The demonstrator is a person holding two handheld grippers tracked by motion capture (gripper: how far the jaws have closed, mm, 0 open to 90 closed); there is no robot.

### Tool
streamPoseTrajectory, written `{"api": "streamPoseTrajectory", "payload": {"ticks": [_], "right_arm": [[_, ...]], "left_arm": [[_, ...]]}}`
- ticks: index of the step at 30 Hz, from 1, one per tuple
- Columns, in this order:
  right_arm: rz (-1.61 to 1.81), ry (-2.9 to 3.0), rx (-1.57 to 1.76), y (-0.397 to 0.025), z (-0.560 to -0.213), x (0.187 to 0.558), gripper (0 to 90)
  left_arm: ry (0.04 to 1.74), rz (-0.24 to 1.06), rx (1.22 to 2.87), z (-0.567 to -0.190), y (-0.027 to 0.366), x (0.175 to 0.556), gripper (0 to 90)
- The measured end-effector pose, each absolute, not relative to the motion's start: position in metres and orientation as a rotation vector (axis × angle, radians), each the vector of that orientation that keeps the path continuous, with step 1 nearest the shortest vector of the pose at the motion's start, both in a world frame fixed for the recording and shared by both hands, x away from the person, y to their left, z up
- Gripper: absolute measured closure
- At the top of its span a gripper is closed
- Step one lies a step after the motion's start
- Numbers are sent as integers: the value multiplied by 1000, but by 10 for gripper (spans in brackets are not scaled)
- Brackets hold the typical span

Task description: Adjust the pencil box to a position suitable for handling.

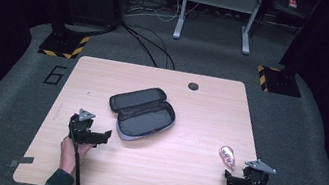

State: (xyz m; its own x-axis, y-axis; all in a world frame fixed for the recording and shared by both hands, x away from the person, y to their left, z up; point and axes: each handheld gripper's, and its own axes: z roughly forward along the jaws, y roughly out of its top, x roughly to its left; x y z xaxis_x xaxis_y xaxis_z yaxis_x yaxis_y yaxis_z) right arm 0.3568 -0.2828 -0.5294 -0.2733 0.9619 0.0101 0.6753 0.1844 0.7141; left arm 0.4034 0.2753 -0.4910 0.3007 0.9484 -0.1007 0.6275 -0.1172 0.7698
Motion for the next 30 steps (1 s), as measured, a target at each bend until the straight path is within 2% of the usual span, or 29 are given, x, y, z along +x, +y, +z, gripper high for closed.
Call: {"api": "streamPoseTrajectory", "payload": {"ticks": [9,15,23,24,26,30], "right_arm": [[855,2028,1523,-283,-530,356,4],[855,2028,1518,-284,-530,356,4],[855,2028,1517,-284,-530,356,4],[853,2025,1516,-284,-530,356,5],[850,2030,1511,-284,-530,356,7],[856,2020,1517,-284,-530,356,11]], "left_arm": [[1409,535,1810,-483,262,422,13],[1388,518,1842,-481,252,440,92],[1419,491,1894,-488,238,459,154],[1425,487,1898,-491,237,462,182],[1426,474,1894,-494,236,464,300],[1431,474,1902,-498,233,464,370]]}}
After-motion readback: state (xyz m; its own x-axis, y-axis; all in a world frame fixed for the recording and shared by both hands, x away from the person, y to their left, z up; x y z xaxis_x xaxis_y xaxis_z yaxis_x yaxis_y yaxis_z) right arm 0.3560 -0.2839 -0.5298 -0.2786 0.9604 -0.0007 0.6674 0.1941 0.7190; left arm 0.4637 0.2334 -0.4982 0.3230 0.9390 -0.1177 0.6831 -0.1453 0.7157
